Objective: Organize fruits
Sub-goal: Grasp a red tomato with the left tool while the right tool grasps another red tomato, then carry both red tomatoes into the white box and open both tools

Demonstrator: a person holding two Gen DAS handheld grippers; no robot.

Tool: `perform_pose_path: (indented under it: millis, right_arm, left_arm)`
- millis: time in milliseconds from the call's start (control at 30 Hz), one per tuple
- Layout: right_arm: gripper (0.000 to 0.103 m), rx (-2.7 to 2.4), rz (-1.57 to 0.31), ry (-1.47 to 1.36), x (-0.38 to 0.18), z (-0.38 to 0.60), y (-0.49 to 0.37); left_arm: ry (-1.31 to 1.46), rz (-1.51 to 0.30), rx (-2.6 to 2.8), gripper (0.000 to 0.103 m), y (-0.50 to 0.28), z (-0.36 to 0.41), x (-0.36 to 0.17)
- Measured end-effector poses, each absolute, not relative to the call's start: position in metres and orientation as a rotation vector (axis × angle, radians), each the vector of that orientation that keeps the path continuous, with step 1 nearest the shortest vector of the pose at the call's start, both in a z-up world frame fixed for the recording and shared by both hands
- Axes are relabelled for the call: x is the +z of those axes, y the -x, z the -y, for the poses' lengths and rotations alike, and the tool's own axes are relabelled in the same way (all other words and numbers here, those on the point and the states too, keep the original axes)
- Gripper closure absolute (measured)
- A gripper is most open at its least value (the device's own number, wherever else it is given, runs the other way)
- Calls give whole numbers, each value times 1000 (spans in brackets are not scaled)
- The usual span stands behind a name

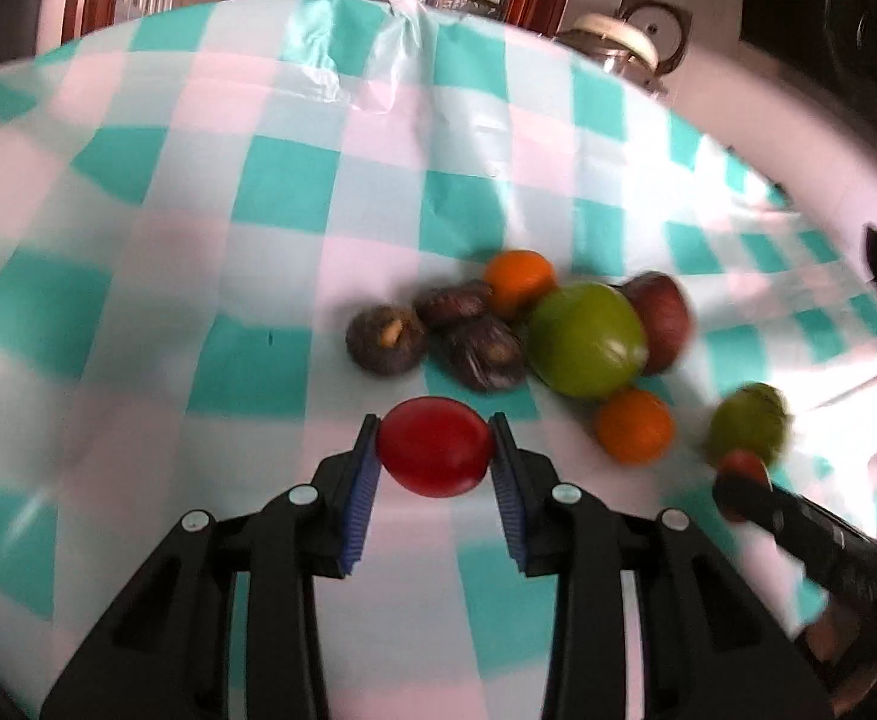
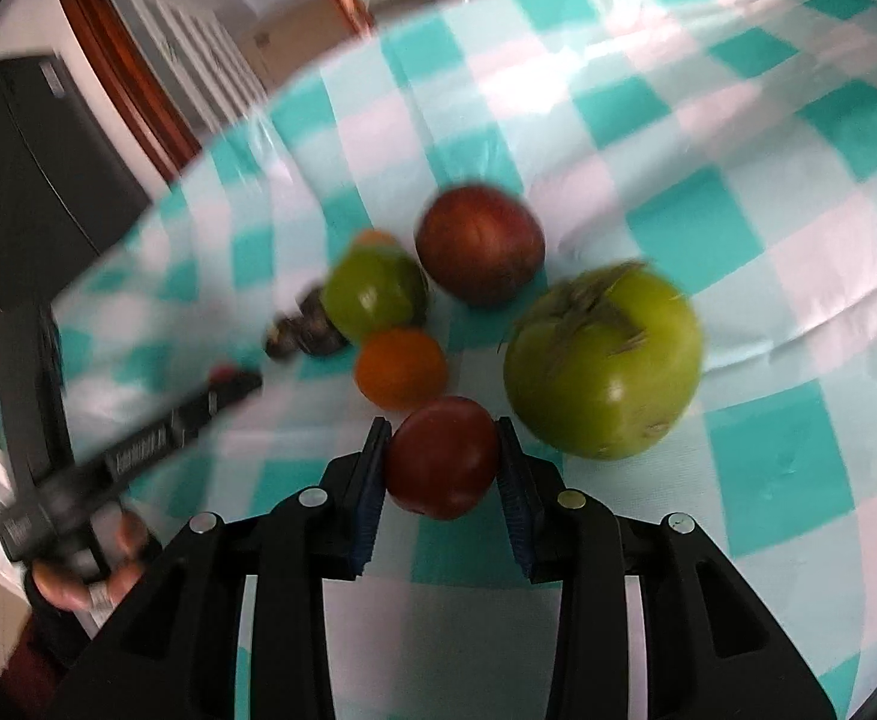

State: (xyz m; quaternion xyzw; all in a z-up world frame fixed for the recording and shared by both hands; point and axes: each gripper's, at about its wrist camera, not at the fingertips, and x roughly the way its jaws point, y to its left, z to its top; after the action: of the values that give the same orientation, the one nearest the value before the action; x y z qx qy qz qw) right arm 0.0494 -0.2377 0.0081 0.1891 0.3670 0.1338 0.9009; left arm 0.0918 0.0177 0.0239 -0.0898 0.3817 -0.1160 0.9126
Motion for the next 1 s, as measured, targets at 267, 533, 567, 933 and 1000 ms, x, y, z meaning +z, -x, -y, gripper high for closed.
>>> perform_pose_path:
  millis: [267, 533, 567, 933, 1000]
  right_arm:
    - [67, 162, -725, -359, 22, 216, 56]
    - [67, 130, -726, -309, 32, 224, 150]
    - [67, 126, -721, -306, 34, 227, 160]
    - [67, -37, -692, -312, 36, 303, 284]
    - [67, -95, -688, -338, 33, 326, 310]
  left_arm:
    - [137, -726, -308, 67, 9, -15, 39]
    - [66, -690, -400, 67, 94, 12, 42]
    - [54, -694, -417, 67, 104, 18, 40]
    - [-227, -647, -717, 66, 215, 129, 46]
    - [-280, -647, -798, 66, 235, 152, 44]
